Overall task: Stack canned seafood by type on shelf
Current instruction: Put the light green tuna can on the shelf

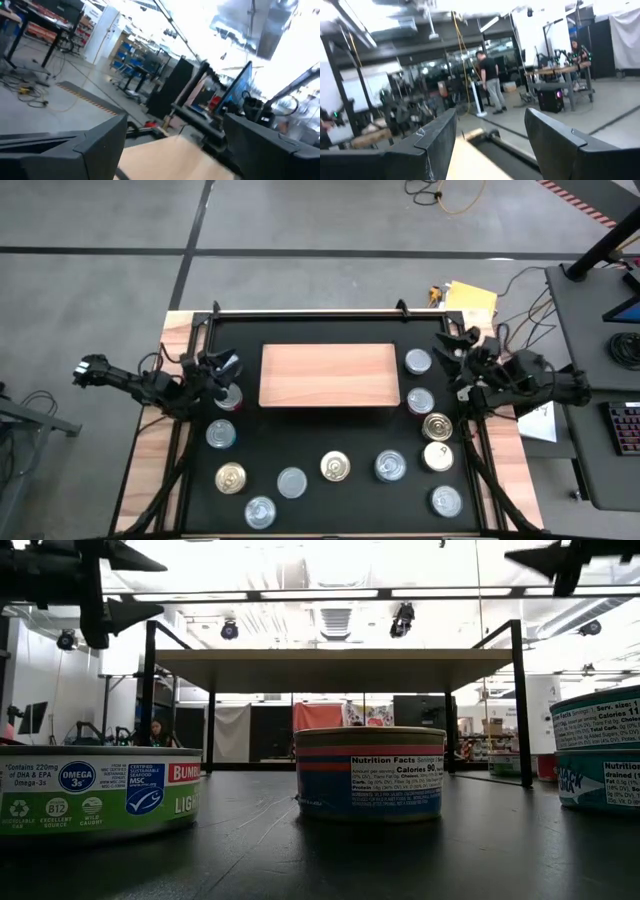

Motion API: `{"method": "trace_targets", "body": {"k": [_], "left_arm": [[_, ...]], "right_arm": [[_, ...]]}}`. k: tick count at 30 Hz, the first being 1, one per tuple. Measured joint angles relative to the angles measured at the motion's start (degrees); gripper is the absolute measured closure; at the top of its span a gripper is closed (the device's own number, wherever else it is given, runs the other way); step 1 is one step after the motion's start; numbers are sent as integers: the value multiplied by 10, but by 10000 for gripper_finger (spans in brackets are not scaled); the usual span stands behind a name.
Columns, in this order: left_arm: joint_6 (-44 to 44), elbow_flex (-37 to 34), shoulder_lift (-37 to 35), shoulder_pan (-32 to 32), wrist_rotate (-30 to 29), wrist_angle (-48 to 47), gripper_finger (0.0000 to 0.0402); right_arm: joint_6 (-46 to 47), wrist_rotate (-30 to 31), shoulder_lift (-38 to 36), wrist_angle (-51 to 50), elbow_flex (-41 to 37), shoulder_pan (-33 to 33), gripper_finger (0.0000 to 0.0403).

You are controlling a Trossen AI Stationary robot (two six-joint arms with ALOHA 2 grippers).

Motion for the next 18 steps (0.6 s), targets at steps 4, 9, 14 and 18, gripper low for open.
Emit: {"method": "trace_targets", "body": {"k": [4, 9, 14, 18], "left_arm": [[67, 0, 1, -1, 13, -21, 86], [186, 0, 26, -18, 254, 48, 86], [134, 41, 39, -21, 256, 112, 86], [67, 100, 63, -32, 305, 11, 86]], "right_arm": [[26, -42, 9, -47, 50, 1, 177], [-16, -293, 36, -56, 41, 2, 177], [78, -302, 66, 9, 50, 2, 177], [122, -352, 99, -3, 69, 11, 177]]}}
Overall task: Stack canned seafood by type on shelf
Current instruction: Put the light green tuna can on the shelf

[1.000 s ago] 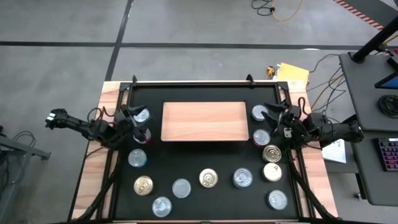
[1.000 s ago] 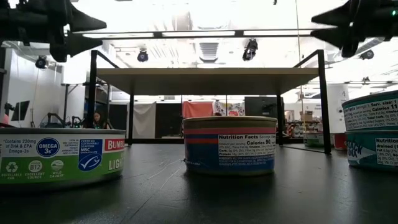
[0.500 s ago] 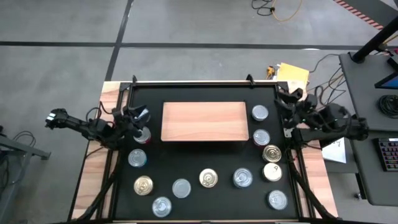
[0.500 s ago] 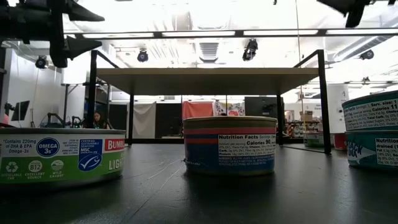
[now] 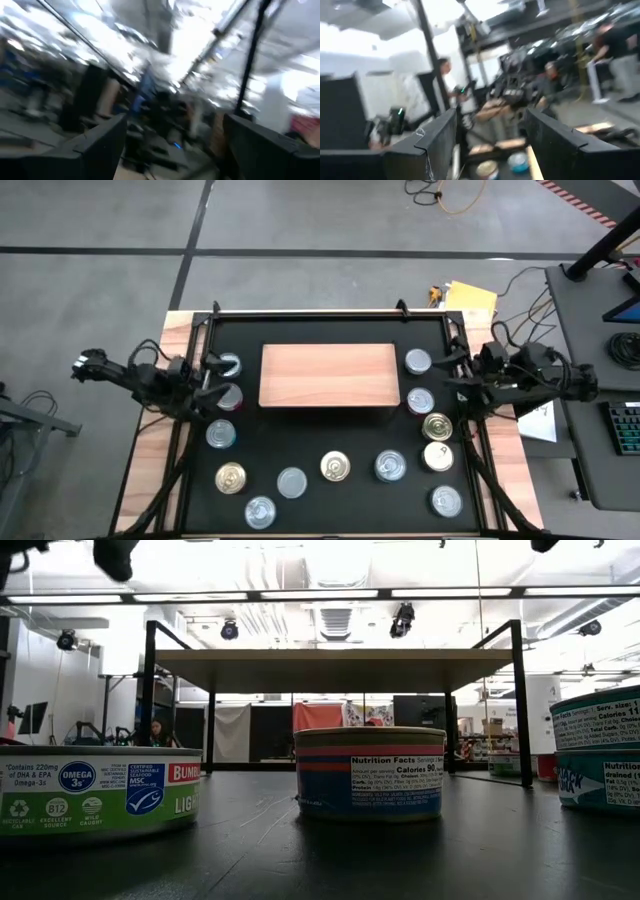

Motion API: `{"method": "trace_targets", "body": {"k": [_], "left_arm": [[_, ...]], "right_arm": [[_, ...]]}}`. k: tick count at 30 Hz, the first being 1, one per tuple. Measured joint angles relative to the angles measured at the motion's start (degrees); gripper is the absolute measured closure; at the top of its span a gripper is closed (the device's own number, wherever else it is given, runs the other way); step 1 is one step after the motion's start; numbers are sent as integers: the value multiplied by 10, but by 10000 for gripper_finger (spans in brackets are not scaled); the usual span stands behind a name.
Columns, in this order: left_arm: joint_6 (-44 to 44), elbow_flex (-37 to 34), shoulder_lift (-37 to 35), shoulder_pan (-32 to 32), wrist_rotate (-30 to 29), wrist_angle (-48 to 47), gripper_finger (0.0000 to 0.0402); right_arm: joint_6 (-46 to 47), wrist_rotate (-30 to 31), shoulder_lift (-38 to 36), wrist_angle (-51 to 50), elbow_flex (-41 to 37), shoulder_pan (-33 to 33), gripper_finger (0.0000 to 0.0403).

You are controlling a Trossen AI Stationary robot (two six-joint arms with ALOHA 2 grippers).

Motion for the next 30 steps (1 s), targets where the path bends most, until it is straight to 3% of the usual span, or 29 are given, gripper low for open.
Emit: {"method": "trace_targets", "body": {"k": [4, 6, 9, 15, 19, 23, 30], "left_arm": [[8, 25, 73, -26, 90, 25, 86], [20, 36, 108, -42, 72, 42, 86], [18, 72, 148, -66, 2, 21, 86], [-47, 184, 220, -114, -141, -244, 86], [-113, 262, 256, -132, -224, -394, 86], [-170, 318, 293, -143, -252, -506, 86], [-274, 414, 356, -146, -264, -706, 86]], "right_arm": [[3, -18, 45, -4, 3, 33, 177], [4, -2, 69, -7, 7, 48, 177], [29, 27, 94, -39, 27, 67, 177], [132, 45, 132, -221, 113, 92, 177], [260, 56, 168, -384, 156, 114, 177], [390, 54, 218, -515, 168, 147, 177], [504, 32, 285, -546, 168, 232, 177]]}}
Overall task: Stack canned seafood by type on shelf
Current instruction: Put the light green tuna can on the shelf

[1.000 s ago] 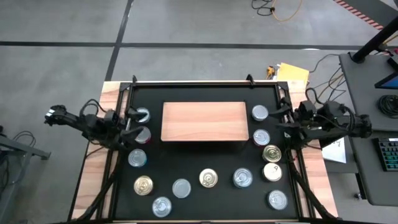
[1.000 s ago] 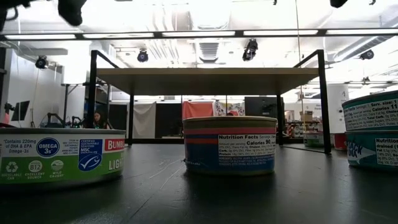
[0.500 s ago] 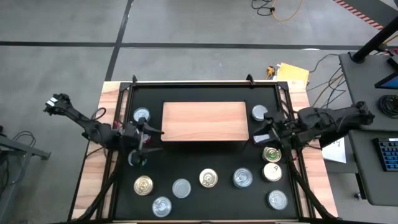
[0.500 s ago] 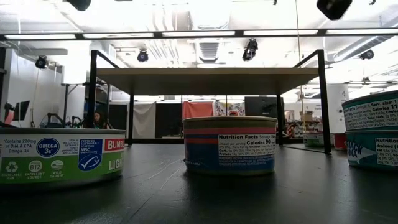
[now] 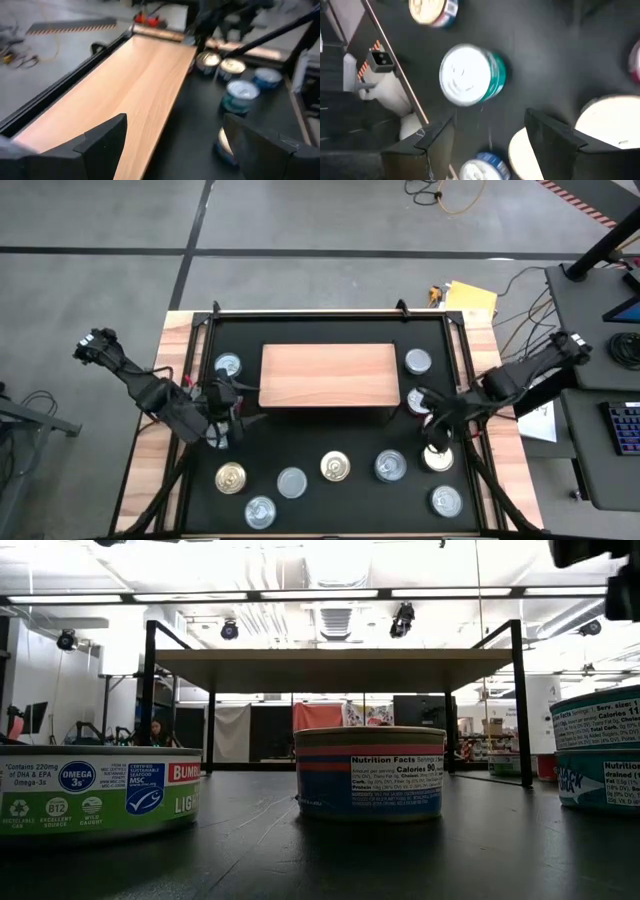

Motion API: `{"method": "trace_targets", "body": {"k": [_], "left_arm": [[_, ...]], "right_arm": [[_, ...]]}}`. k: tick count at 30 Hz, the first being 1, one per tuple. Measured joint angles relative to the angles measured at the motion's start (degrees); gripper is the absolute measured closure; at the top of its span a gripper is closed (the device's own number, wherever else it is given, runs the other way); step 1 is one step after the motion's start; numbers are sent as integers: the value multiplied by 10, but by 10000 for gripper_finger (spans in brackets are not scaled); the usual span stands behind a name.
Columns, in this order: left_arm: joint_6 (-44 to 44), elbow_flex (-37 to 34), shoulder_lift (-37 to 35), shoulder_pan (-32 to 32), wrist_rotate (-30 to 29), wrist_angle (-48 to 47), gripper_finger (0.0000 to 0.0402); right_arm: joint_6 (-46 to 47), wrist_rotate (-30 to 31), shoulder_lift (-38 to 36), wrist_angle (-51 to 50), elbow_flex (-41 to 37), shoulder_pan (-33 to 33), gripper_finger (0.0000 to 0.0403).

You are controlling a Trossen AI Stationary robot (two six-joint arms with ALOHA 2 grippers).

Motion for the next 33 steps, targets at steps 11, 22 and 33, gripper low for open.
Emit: {"method": "trace_targets", "body": {"k": [11, 22, 33], "left_arm": [[-66, 127, 82, 0, 61, -165, 86], [-145, 227, 171, 1, 112, -255, 86], [-132, 274, 256, -6, 90, -264, 86]], "right_arm": [[20, 0, 51, 1, 0, 36, 177], [16, 62, 106, 27, 0, 34, 177], [58, 79, 181, 78, 43, 62, 177]]}}
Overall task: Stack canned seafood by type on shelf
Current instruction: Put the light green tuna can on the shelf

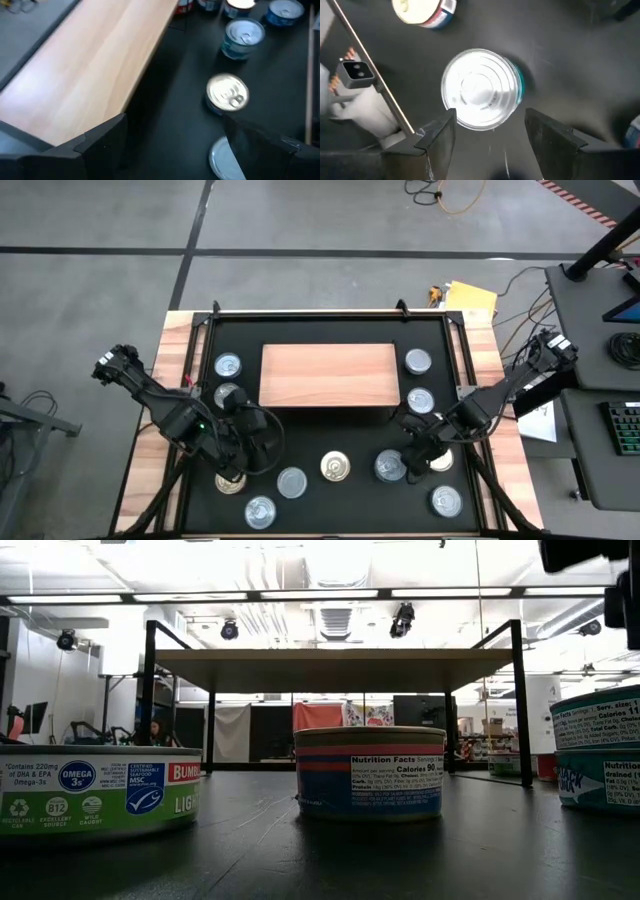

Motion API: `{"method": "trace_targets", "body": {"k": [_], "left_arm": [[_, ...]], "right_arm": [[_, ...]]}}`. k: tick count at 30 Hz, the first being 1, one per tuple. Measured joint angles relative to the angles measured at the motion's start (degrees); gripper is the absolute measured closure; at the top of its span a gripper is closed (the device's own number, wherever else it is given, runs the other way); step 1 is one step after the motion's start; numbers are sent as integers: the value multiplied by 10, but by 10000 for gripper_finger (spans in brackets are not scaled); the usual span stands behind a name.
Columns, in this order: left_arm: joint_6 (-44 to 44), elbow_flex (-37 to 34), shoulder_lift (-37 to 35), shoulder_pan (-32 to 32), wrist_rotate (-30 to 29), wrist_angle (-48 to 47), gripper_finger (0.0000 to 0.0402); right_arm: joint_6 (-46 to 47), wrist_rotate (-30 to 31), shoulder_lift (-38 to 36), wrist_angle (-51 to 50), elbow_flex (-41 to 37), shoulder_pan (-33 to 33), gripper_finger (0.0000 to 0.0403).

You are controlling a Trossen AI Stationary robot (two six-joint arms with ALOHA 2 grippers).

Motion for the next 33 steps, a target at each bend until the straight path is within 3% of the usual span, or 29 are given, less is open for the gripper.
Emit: {"method": "trace_targets", "body": {"k": [8, 12, 16, 20, 27, 33], "left_arm": [[-20, 1, 30, -15, -48, 2, 86], [-30, 1, 40, -26, -60, 2, 86], [-39, 1, 47, -29, -61, 25, 86], [-18, 1, 54, -30, -63, 56, 86], [-10, 0, 59, -36, -91, 55, 86], [-10, 0, 59, -43, -104, 51, 86]], "right_arm": [[-25, 45, 100, -174, 146, 30, 177], [-48, 45, 139, -200, 181, 44, 177], [-79, 24, 159, -200, 190, 51, 177], [-175, 18, 164, -190, 186, 59, 177], [-246, 80, 147, -177, 169, 64, 177], [-275, 116, 116, -95, 116, 66, 177]]}}
